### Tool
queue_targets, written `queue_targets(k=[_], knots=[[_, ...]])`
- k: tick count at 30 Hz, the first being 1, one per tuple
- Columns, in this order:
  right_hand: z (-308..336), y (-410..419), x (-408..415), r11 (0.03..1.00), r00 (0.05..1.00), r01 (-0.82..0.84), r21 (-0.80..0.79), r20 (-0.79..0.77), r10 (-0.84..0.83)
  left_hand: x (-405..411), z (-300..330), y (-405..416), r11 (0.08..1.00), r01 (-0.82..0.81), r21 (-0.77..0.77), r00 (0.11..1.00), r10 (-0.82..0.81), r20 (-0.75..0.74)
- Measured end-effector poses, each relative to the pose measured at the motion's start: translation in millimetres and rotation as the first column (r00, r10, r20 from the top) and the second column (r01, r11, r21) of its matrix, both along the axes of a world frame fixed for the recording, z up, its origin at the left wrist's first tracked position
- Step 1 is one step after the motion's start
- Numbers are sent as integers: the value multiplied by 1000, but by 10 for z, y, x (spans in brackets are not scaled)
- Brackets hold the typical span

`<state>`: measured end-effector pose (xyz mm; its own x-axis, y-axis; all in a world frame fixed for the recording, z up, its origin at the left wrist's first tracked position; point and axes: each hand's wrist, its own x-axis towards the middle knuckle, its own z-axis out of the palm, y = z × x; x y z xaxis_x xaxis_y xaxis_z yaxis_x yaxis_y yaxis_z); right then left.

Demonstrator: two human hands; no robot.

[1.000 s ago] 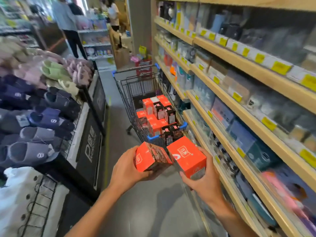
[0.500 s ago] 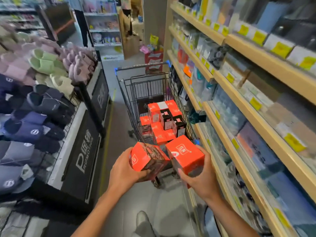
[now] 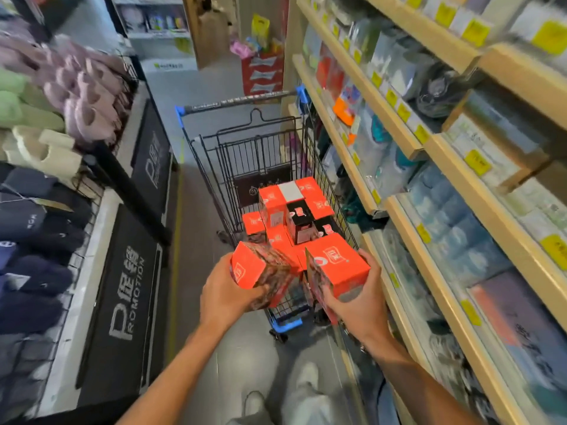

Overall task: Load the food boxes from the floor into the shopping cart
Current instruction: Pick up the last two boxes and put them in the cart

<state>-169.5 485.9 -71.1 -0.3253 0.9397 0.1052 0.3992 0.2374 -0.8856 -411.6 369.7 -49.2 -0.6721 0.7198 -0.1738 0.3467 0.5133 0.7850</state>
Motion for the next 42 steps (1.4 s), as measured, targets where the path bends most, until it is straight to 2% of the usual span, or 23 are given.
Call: queue_targets(k=[3,8,15,17,22,26,34,42], knots=[[-175,342,-168,1000,998,-25,12,61,25,-137,-116,319,998,-20,-51,1000,20,-2],[-668,955,-440,990,993,-57,130,108,43,-291,-346,812,990,-57,-129,998,57,-10],[-1361,1627,-837,995,985,-63,79,168,49,-517,-771,1406,975,-59,-215,998,57,-17],[-1552,1750,-956,995,979,-71,68,194,57,-578,-888,1527,973,-56,-223,998,57,-3],[-2033,1983,-1183,984,947,-97,152,317,44,-705,-1182,1673,972,-64,-226,995,81,65],[-2395,2023,-1172,982,952,-67,175,307,10,-761,-1378,1676,965,-46,-257,990,78,115],[-2649,2051,-1088,977,840,-97,189,542,-22,-703,-1577,1720,946,-53,-320,980,112,167],[-2432,2025,-1056,980,847,-163,110,525,82,-545,-1917,2116,917,-131,-377,964,207,168]])
